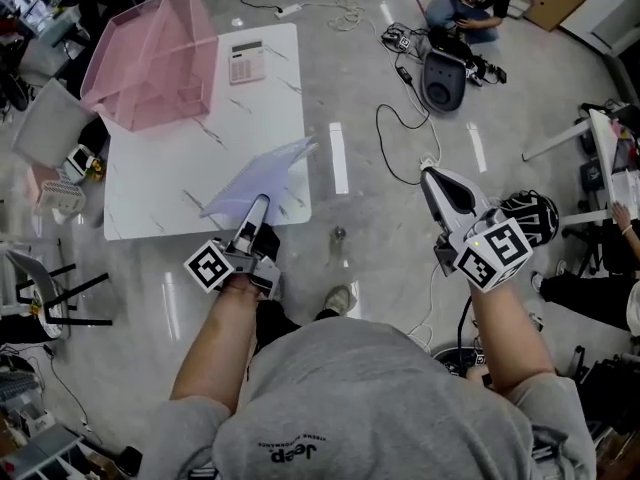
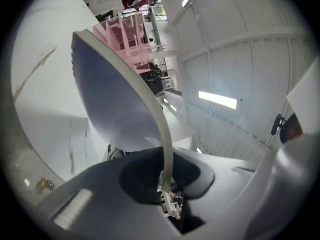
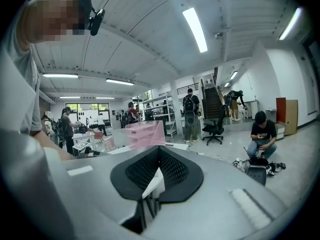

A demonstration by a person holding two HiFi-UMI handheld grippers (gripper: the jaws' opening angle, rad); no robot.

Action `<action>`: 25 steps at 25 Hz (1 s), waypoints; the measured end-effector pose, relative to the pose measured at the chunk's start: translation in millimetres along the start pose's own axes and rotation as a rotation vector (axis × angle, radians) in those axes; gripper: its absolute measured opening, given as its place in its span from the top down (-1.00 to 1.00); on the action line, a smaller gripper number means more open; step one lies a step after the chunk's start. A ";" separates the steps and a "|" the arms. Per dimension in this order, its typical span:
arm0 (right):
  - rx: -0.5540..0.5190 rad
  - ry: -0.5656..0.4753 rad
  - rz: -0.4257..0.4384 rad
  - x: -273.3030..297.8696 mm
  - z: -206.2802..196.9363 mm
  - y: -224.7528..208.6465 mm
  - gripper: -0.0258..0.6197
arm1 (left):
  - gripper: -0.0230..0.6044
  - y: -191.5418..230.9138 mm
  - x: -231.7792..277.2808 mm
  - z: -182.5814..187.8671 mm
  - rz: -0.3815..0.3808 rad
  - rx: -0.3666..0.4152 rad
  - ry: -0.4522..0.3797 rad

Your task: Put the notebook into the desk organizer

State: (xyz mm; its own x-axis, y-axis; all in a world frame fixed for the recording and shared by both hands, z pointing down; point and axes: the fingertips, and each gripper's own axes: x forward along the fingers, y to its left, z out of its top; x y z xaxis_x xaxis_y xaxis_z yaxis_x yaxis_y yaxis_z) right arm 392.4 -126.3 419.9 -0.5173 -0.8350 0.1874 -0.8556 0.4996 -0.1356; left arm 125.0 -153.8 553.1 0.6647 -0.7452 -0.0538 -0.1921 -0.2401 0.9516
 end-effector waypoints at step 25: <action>-0.041 -0.052 0.118 213.5 86.4 102.5 0.92 | 0.64 -132.4 21.9 341.7 -0.097 0.286 -0.127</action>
State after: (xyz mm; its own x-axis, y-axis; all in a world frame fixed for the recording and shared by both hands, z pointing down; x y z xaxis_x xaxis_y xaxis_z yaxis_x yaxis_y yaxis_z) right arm 196.0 -273.3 361.9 -0.6139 -0.7800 0.1212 -0.7892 0.6036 -0.1133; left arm -81.8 -350.9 322.5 0.5976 -0.7778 -0.1947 -0.3396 -0.4655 0.8173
